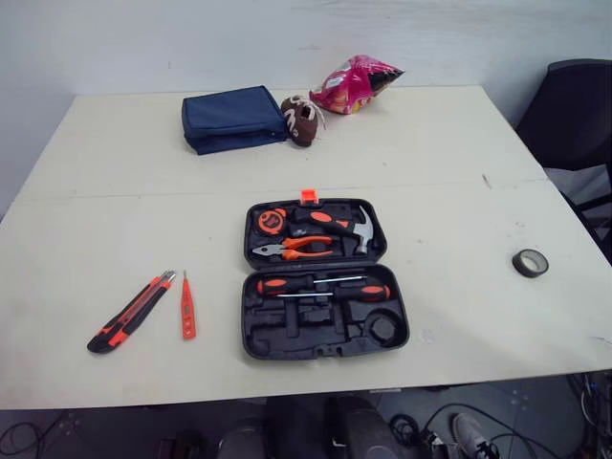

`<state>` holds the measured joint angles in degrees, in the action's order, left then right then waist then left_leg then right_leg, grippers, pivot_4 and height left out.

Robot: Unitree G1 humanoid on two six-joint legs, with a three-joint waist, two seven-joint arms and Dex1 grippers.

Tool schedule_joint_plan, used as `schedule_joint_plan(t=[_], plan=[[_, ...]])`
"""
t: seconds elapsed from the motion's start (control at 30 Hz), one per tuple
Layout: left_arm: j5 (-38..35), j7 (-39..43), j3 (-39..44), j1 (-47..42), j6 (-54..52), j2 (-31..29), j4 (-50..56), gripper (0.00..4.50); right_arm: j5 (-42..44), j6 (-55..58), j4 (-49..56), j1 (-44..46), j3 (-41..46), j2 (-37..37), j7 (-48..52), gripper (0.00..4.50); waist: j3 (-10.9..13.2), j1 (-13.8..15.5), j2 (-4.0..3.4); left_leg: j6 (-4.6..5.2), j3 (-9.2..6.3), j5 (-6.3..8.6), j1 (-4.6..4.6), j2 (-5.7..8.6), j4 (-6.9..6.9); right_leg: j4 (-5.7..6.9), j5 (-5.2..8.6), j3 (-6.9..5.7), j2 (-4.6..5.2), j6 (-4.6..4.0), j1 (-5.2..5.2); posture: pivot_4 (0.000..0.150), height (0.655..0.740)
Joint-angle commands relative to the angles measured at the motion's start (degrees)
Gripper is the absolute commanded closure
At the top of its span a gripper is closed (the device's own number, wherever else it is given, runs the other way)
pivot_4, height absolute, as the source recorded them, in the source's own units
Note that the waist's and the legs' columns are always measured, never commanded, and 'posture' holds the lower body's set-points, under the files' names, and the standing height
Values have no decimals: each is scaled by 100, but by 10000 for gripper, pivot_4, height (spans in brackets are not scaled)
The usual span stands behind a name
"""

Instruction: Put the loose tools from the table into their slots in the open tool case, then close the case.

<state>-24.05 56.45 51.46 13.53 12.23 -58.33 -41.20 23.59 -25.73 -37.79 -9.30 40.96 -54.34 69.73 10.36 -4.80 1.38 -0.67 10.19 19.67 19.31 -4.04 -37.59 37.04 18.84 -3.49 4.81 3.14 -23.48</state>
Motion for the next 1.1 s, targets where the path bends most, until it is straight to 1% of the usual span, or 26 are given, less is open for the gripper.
schedule_joint_plan(t=[0.03, 0.13, 0.2, 0.3, 0.37, 0.4, 0.47, 0.53, 0.6, 0.63, 0.7, 0.77, 0.83, 0.9, 1.0, 1.03, 1.1], plan=[[-296, 178, 22, 29, -203, 90, 724, 0, 502, 678, 1433, 49, -299, 314, -127, 1251, 1, 15, -1, -5, -2, -7, -1, 0, 8, 2, 2, -2, -1, -4, -2, 1500, 7400], [-526, 118, -4, 132, -581, 373, 1700, 0, 870, 1555, 2676, 147, -613, 648, -597, 1251, 3, 25, -5, -12, -2, -22, -5, 4, 24, 7, 3, -2, -1, -6, -4, 1500, 7400], [-649, -25, -15, 190, -942, 537, 2211, 0, 1098, 2049, 3248, 217, -780, 779, -781, 1251, 3, 32, -5, -13, -5, -23, -8, 5, 27, 8, 3, -1, -1, -6, -3, 1500, 7400], [-796, -116, -336, 411, -1594, 841, 3318, 0, 1469, 2436, 3949, 735, -1324, 997, -675, 1251, 1, 31, -2, -5, -9, -30, -6, 5, 27, 8, 3, -2, -2, -7, -3, 1500, 7400], [-877, -494, -508, 612, -2336, 961, 4134, 0, 1568, 2518, 4217, 955, -1569, 1068, -482, 1251, 2, 31, -1, 11, -8, -39, -6, 7, 27, 9, 3, 0, -2, -6, -2, 1500, 7400], [-842, -826, -688, 708, -2865, 971, 4640, 0, 1573, 2490, 4288, 1028, -1697, 1078, -280, 1251, 3, 39, 0, 16, -9, -42, -5, 7, 27, 9, 3, 0, -2, -6, -2, 1500, 7400], [-901, -1169, -945, 845, -3581, 995, 5493, 0, 1581, 2418, 4337, 1119, -1893, 1097, 73, 1251, 4, 73, 5, 19, -10, -43, -4, 8, 32, 5, 3, 0, -5, -6, -2, 1500, 7400], [-1224, -1782, -1058, 774, -4344, 1142, 6423, 0, 1459, 1991, 4230, 1297, -2094, 1220, 482, 1251, 4, 158, 6, 20, -12, -42, -2, 7, 35, -3, 3, 0, -9, -6, -1, 1500, 7400], [-1437, -2324, -1144, 717, -5007, 1252, 7142, 0, 1419, 1808, 4104, 1451, -2158, 1347, 593, 1251, 4, 193, 7, 21, -11, -41, -2, 7, 31, -4, 3, 1, -11, -6, 0, 1500, 7400], [-1634, -2755, -1263, 652, -5468, 1359, 7548, 0, 1398, 1785, 4044, 1532, -2214, 1397, 606, 1251, 4, 205, 7, 22, -11, -41, -1, 7, 29, -4, 3, 3, -11, -5, 1, 1500, 7400], [-1650, -3736, -1641, 483, -6309, 1629, 8304, 0, 1336, 1730, 3955, 1637, -2388, 1463, 769, 1251, 6, 234, 5, 24, -12, -43, -3, 9, 23, -2, 1, 7, -10, -2, 5, 1500, 7400], [-1920, -4753, -1774, 105, -7174, 2077, 8918, 0, 1296, 1655, 3868, 1713, -2554, 1490, 1016, 1251, 6, 275, 5, 30, -12, -47, -7, 16, 22, 0, -3, 17, -10, 4, 9, 1500, 7400], [-2194, -5530, -2051, -408, -8306, 2479, 9386, 0, 1296, 1671, 3741, 1849, -2615, 1515, 1063, 1251, 6, 306, 7, 32, -13, -50, -8, 17, 15, 8, -4, 21, -14, 5, 9, 1500, 7400], [-2152, -6068, -2278, -944, -9181, 2890, 9624, 0, 1315, 1791, 3626, 1924, -2645, 1483, 1086, 1251, 6, 320, 7, 31, -15, -54, -8, 18, 2, 22, -5, 27, -19, 4, 9, 1500, 7400], [-1774, -6591, -2326, -1503, -9973, 3539, 9783, 0, 1293, 1830, 3530, 1981, -2684, 1459, 1168, 1251, 5, 330, 9, 30, -17, -55, -6, 20, -17, 33, -5, 32, -25, 4, 11, 1500, 7400], [-1641, -6711, -2388, -1575, -10184, 3778, 9810, 0, 1283, 1828, 3497, 2007, -2691, 1468, 1194, 1251, 5, 331, 9, 28, -18, -56, -4, 17, -25, 34, -4, 32, -30, 3, 11, 1500, 7400], [-1475, -6827, -2618, -1599, -10416, 4033, 9833, 0, 1273, 1821, 3455, 2058, -2708, 1485, 1245, 1251, 5, 318, 9, 26, -20, -57, -5, 18, -27, 34, -2, 36, -33, 2, 11, 1500, 7400]])
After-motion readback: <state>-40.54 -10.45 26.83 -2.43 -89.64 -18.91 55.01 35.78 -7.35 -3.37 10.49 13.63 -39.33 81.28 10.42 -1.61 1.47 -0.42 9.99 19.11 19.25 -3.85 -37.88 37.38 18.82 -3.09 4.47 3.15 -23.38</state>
